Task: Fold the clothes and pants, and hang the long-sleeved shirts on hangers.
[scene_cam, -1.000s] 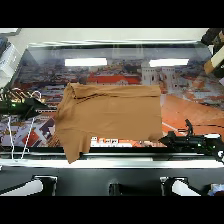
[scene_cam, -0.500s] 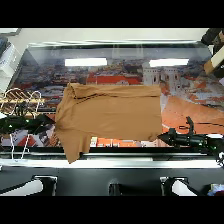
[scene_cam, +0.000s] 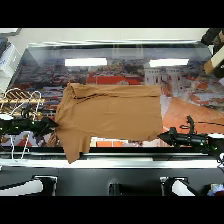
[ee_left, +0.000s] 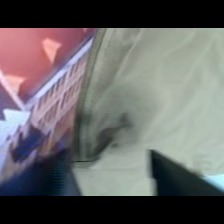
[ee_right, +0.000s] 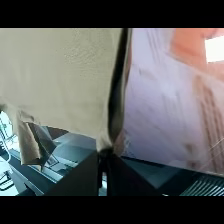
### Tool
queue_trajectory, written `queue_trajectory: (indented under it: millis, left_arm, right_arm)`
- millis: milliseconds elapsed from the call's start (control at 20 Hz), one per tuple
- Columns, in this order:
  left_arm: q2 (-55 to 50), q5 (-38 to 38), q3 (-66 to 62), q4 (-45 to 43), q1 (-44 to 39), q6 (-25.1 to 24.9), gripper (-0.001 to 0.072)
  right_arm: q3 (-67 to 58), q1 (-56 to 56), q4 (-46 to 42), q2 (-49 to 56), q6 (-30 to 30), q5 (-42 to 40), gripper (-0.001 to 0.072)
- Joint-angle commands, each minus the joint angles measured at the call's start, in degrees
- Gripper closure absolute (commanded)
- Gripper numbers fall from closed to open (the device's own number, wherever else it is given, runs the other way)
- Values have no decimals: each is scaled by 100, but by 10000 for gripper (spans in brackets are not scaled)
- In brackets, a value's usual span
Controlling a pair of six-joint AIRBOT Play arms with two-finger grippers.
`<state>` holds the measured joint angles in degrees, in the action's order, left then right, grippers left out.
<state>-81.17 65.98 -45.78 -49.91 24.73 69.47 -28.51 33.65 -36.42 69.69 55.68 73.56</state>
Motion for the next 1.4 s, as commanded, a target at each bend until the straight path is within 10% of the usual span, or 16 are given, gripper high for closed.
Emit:
queue_trajectory:
  millis: [0,100,500,700,950,1350]
  left_arm:
    - [-31,129,0,131,-240,24,349]
    - [-22,153,-7,155,-317,55,690]
    - [472,417,-1259,1010,-455,28,687]
    - [645,944,-4037,1008,-846,514,688]
    - [1207,916,-7936,177,-907,1561,688]
    - [3888,149,-6926,-2356,-898,3220,687]
  right_arm:
    - [-55,2,74,-37,-2,107,681]
    - [-120,2,131,-164,-57,179,682]
    - [-2267,-1843,-68,-546,533,-710,683]
    - [-5025,-2284,-715,-546,1497,-1493,682]
    - [-8776,-2284,-782,-632,1998,-162,683]
    - [-9597,-2284,-3001,-2459,3943,-1565,683]
